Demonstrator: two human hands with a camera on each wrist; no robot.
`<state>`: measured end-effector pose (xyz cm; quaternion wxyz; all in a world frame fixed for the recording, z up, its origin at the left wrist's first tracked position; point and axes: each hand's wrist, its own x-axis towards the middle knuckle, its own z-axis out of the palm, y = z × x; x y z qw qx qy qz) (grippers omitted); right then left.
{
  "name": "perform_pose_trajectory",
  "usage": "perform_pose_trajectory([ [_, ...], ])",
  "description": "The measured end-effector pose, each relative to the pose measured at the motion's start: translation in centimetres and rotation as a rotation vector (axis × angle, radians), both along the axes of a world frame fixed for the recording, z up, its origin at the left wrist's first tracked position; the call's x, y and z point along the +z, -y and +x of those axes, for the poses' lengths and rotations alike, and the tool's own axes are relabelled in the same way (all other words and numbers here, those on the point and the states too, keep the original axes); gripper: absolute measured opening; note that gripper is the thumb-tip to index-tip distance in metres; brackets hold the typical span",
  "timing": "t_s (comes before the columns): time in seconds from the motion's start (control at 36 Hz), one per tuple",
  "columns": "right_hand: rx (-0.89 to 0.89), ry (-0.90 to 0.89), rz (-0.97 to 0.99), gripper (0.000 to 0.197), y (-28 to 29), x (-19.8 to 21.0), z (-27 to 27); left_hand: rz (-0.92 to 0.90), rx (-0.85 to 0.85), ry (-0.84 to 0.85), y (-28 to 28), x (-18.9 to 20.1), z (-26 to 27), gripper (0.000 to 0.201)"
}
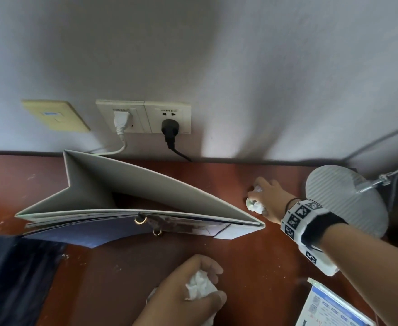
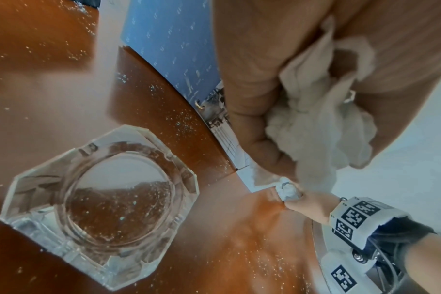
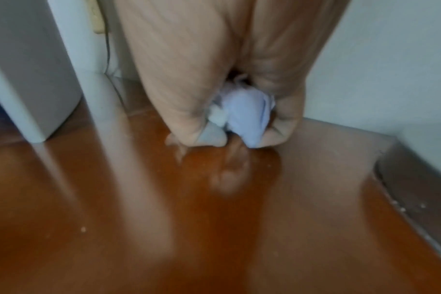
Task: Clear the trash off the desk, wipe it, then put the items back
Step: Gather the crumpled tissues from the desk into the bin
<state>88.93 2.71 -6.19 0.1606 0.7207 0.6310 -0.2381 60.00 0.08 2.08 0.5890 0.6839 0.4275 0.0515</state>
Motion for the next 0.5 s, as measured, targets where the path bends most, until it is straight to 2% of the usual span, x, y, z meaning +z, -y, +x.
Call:
perform_pose_trajectory([
  [0.06,-0.048,-0.016,-0.022,0.031,-0.2,0.0,-0.4,-0.085,0.007,0.016,0.1,0.2,-0.2,0.021],
  [0.14,-0.132,-0.028,-0.056,0.022,-0.1,-0.4,-0.8,-0.079,0.118,0.074,0.1,-0.5,-1.2,0.025],
  [0.22,-0.256,-0.057,-0.064,0.032,1.0,0.4,-0.9,-0.15,0.171,0.126,0.3,-0.2,-2.6,0.025],
  [0.28,-0.392,-0.071,-0.008,0.042,2.2,1.6,-0.9,-0.162,0.202,0.149,0.3,0.3,-3.7,0.021],
  [0.42,-0.673,-0.203,0.193,0.04,5.7,3.7,-0.7,-0.072,0.326,0.124,0.1,0.9,-8.0,0.011],
  [0.5,-0.747,-0.234,0.297,0.025,8.1,5.3,-1.6,-0.054,0.371,0.113,0.1,1.2,-10.3,0.012],
])
